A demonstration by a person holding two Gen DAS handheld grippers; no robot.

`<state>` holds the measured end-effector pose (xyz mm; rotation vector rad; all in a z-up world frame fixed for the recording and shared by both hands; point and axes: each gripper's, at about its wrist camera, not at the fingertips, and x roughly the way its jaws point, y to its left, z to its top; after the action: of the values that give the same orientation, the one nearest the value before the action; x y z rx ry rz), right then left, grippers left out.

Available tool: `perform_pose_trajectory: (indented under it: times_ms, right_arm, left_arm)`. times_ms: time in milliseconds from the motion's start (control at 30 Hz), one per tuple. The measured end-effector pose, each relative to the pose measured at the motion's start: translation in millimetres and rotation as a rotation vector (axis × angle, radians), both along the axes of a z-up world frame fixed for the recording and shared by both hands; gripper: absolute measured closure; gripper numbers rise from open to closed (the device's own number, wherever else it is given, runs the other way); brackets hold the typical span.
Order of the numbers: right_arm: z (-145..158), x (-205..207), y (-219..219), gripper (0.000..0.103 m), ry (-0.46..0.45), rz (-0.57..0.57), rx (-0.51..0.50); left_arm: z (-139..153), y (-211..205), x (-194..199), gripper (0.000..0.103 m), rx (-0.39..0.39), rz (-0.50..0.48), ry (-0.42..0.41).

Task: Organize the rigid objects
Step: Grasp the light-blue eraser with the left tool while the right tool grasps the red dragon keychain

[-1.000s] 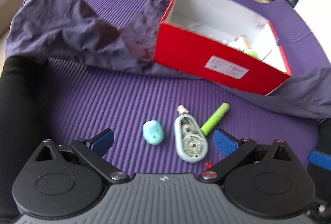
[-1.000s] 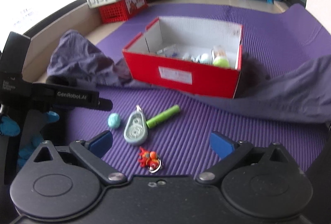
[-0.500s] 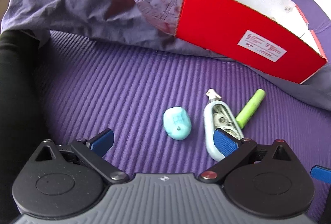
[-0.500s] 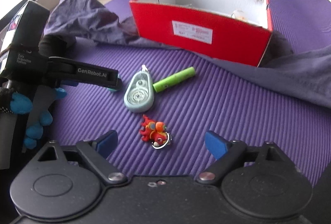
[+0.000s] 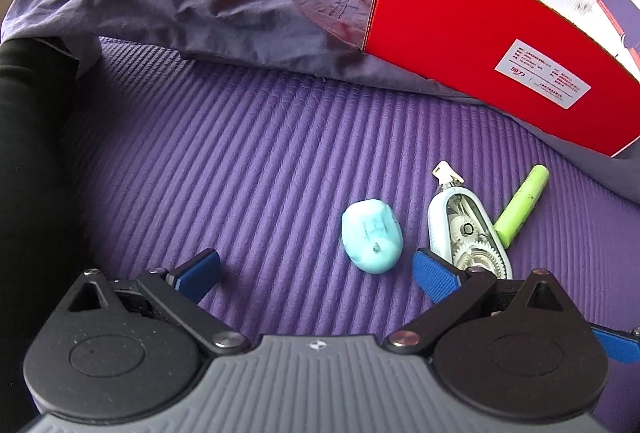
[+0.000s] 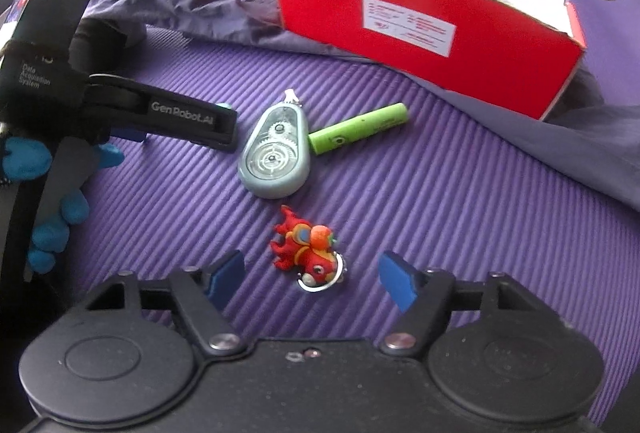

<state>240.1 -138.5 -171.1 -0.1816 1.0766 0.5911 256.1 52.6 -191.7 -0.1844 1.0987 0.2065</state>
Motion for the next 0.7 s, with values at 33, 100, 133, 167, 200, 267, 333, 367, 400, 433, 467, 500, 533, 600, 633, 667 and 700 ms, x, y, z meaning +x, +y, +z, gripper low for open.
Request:
perform_pose_trajectory:
  times_ms: [33,100,133,167,200,267,333,367,400,433,467,500,533,600,633,667,700]
  right_arm:
    - [-1.3,0.9,1.8,0.031,-0.002,0.003,-0.006]
    - [-3.8,2.4,5.3,0.034,-0.004,0.011,-0.016]
    - [-5.0,3.0,6.3,0.035,-0.002,0.015,-0.018]
    - [-6.8,3.4,7.3,0.037,-0.001,0.018,-0.024]
    - [-8.5,4.0,8.3,0.039,-0.001,0.022,-0.031]
    - [-12.1,5.4,9.3,0.040,0.004,0.031,-0.042]
    - [-13.8,5.3,9.9,0.041,-0.005,0.039,-0.052]
    - [-14.0,5.3,10.0,0.040,-0.007,0.042,-0.053]
    - [-14.2,5.4,10.2,0.041,-0.009,0.044,-0.055]
    - [-14.3,5.3,10.3,0.041,-0.010,0.045,-0.056]
    - [-14.6,5.0,10.6,0.041,-0.013,0.046,-0.059]
    - [-14.2,4.5,10.7,0.042,-0.015,0.045,-0.061]
    - [-13.9,4.2,11.1,0.042,-0.017,0.042,-0.063]
    - [-13.6,3.1,11.6,0.043,-0.021,0.032,-0.066]
    - [-13.4,2.0,12.0,0.043,-0.025,0.028,-0.068]
    - [-13.3,1.0,13.1,0.045,-0.030,0.028,-0.070]
    - [-13.3,-0.2,14.2,0.047,-0.035,0.031,-0.074]
  left_arm:
    - [-1.6,-1.2,0.7,0.000,0.013,-0.003,0.001]
    - [-4.0,-4.9,1.1,0.001,0.042,-0.009,0.006]
    - [-4.3,-5.3,1.2,0.001,0.044,-0.010,0.003]
    - [-4.0,-5.3,1.0,0.001,0.042,-0.007,-0.002]
    - [-3.8,-4.8,0.8,0.001,0.040,-0.003,-0.006]
    - [-3.3,-2.0,0.0,0.001,0.038,0.019,-0.018]
    - [-2.3,0.5,-0.9,0.001,0.029,0.042,-0.032]
    - [-2.1,1.2,-1.5,0.005,0.035,0.052,-0.039]
    - [-2.2,1.2,-1.5,0.007,0.040,0.057,-0.041]
    - [-2.1,1.1,-1.4,0.008,0.044,0.057,-0.044]
    - [-1.5,1.0,-1.5,0.010,0.041,0.055,-0.047]
    - [-0.7,0.7,-1.7,0.011,0.038,0.050,-0.052]
    - [-0.5,0.1,-2.0,0.013,0.039,0.045,-0.056]
    - [-0.2,-1.5,-2.5,0.015,0.043,0.037,-0.061]
    - [0.0,-1.6,-2.9,0.018,0.044,0.035,-0.064]
    - [0.6,-1.9,-3.1,0.021,0.045,0.030,-0.069]
    - [0.7,-2.6,-3.4,0.022,0.046,0.026,-0.073]
